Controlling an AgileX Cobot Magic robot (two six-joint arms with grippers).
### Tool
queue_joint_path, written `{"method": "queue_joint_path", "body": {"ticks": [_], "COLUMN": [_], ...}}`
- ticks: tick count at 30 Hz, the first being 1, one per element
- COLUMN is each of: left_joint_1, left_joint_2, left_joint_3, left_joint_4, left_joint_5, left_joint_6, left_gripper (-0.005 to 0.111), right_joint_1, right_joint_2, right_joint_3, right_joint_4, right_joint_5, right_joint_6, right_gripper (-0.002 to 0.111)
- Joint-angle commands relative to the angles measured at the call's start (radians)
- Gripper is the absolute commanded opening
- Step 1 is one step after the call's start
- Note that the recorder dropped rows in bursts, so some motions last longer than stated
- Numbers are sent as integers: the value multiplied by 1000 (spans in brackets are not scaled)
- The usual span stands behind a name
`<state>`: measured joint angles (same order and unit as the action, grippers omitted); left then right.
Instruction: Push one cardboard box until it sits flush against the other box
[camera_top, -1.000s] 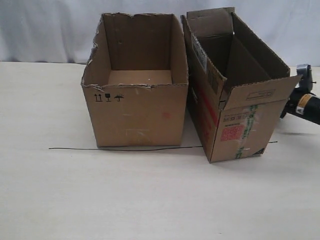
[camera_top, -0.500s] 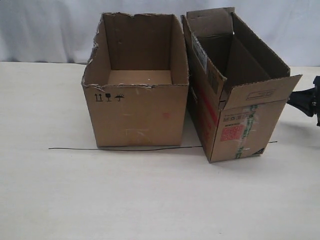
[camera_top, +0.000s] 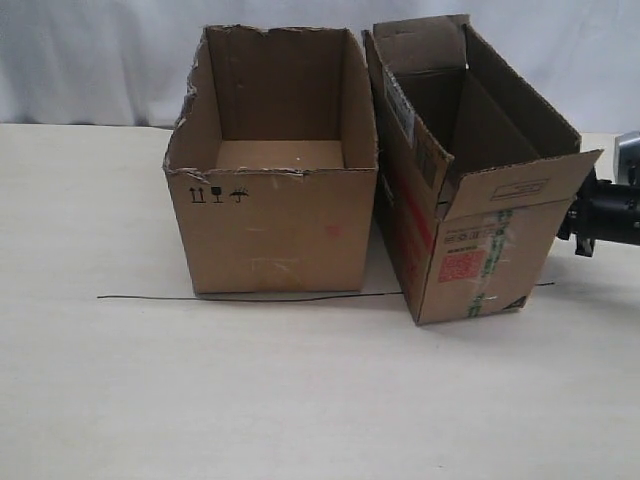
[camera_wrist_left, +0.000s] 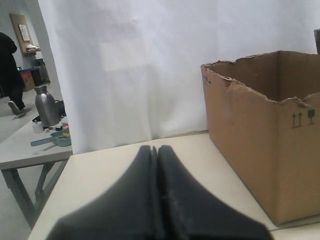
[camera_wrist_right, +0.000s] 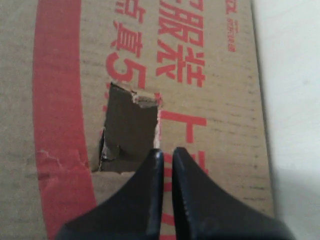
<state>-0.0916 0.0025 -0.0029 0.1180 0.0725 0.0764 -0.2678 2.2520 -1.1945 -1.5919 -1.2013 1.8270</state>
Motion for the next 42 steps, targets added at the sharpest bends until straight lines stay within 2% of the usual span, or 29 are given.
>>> {"method": "queue_joint_path", "body": {"ticks": [1, 7, 14, 18, 19, 25, 36, 42], "left_joint_1": [3, 3, 3, 3, 3, 3, 3, 3], "left_joint_2": [-2, -2, -2, -2, -2, -2, -2, -2], "left_joint_3": [3, 3, 3, 3, 3, 3, 3, 3], "left_joint_4": [1, 1, 1, 1, 1, 1, 1, 1], "left_joint_5": [-3, -3, -3, -3, -3, -3, -5, -5], "left_joint_6": [-4, -4, -4, -4, -4, -4, -4, -4], "left_gripper": [0, 0, 0, 0, 0, 0, 0, 0], "right_joint_1": [23, 22, -63, -87, -81, -78, -75, -7], "right_joint_2": [-11, -11, -132, -317, -352, -381, -381, -381], "right_joint_3": [2, 26, 35, 109, 134, 207, 293, 293], "right_joint_4": [25, 73, 39, -153, -153, -153, -139, -132], "right_joint_5": [-20, -20, -20, 198, 233, 83, 33, 6], "right_joint_6": [11, -7, -12, 89, 113, 95, 44, 29], "right_gripper": [5, 5, 5, 5, 5, 5, 5, 5]}}
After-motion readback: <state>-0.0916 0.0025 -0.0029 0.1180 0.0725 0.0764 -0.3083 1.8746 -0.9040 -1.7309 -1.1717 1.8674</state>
